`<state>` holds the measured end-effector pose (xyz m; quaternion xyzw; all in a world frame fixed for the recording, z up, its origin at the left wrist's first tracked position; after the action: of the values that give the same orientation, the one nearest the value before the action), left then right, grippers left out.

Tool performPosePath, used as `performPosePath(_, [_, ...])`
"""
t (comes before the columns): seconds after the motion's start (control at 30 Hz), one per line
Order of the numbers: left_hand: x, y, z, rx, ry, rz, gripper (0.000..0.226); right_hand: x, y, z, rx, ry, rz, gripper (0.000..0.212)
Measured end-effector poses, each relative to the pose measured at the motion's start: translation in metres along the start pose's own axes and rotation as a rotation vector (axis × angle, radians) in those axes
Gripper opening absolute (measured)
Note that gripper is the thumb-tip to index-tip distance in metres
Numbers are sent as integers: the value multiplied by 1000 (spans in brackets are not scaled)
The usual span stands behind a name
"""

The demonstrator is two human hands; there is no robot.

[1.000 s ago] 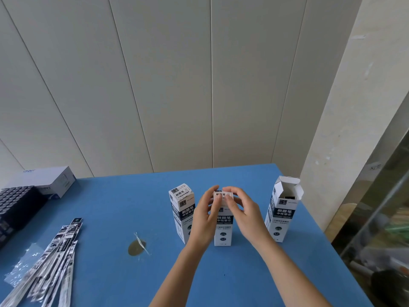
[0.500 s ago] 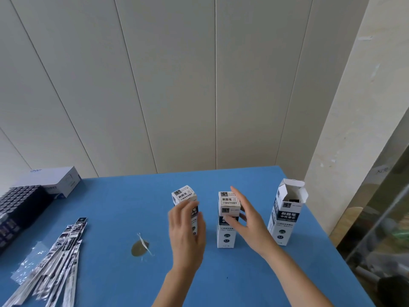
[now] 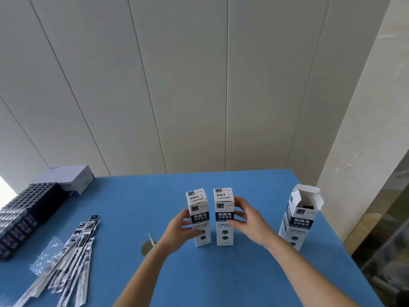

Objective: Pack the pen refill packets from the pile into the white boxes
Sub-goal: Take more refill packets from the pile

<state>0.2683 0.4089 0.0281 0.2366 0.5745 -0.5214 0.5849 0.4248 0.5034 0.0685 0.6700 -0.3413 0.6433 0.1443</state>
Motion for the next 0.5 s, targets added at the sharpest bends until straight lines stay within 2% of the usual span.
performPosePath(0.17, [-10, 4, -8, 151, 41, -89, 51, 1, 14, -12, 16, -6, -21, 49])
performPosePath(0.5, [-4, -11, -19, 77, -32, -232, 46, -7, 32, -15, 5, -11, -3, 49])
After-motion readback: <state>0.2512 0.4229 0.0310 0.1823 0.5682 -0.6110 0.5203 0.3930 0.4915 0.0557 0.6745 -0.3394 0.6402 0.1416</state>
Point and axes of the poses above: each hand's wrist, its own z-axis away from the middle knuckle, its own y-axis out of the palm, x = y × z, the point moved 10 cm from there along -z, towards the middle knuckle, and after that the axes turned 7 degrees about -y, right-handed, at the moved point
